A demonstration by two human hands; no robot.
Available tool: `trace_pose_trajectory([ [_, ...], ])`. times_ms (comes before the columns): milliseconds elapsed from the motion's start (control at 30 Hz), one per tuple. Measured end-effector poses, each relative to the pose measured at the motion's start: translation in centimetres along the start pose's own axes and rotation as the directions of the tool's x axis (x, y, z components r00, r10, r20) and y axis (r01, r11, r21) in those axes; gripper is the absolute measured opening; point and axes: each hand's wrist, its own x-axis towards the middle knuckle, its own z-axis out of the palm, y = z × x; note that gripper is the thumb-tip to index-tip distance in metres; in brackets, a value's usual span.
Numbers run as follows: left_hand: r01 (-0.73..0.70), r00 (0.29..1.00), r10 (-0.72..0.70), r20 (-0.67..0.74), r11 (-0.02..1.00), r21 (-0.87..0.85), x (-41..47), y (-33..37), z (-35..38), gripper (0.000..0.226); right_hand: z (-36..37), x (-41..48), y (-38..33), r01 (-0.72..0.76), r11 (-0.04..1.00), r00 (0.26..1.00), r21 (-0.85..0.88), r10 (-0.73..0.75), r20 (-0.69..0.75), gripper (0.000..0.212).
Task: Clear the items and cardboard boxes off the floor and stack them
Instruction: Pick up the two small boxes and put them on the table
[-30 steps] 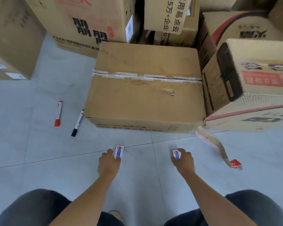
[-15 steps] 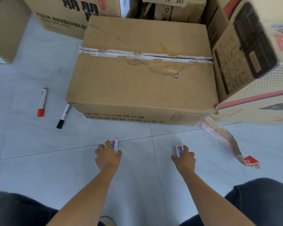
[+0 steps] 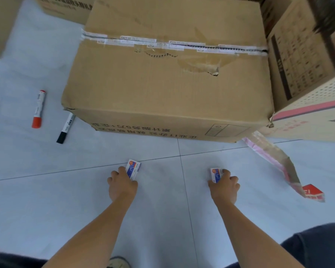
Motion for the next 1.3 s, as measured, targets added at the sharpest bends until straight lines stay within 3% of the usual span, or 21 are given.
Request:
trace_pose_trajectory([
  [300,-0.022,0.999,0.021,0.027,1.0,0.004,-1.0,0.6,0.3,0.043,0.8,-1.0,-0.9,0.032,0.999,0.996,0.003,-0.032,0.084,0.052],
  [567,-0.099,0.992,0.097,0.084,0.995,0.023,-8.3,1.6,-5.4,0.044,-2.9,-12.5,-0.4,-0.014,0.969,0.985,0.248,-0.029,0.171,0.054],
  [700,-0.196,0.971,0.189,0.145,0.98,0.037,-15.5,2.9,-11.7,0.038,-9.0,-20.6,0.1,-0.103,0.936,0.985,0.337,0.048,0.167,0.055],
  [933,-0.323,0.932,0.308,0.191,0.945,0.052,-26.1,6.2,-23.2,0.025,-22.1,-30.9,0.2,-0.107,0.891,0.993,0.441,0.079,0.082,0.055],
  [1100,-0.451,0.877,0.425,0.222,0.889,0.078,-34.0,9.2,-30.0,0.026,-30.6,-36.9,0.6,-0.073,0.906,0.997,0.418,0.072,0.019,0.054],
  [1300,-0.568,0.797,0.56,0.226,0.822,-0.034,-40.9,14.5,-36.5,0.011,-40.5,-42.5,1.7,-0.064,0.916,0.99,0.396,0.108,-0.09,0.052],
])
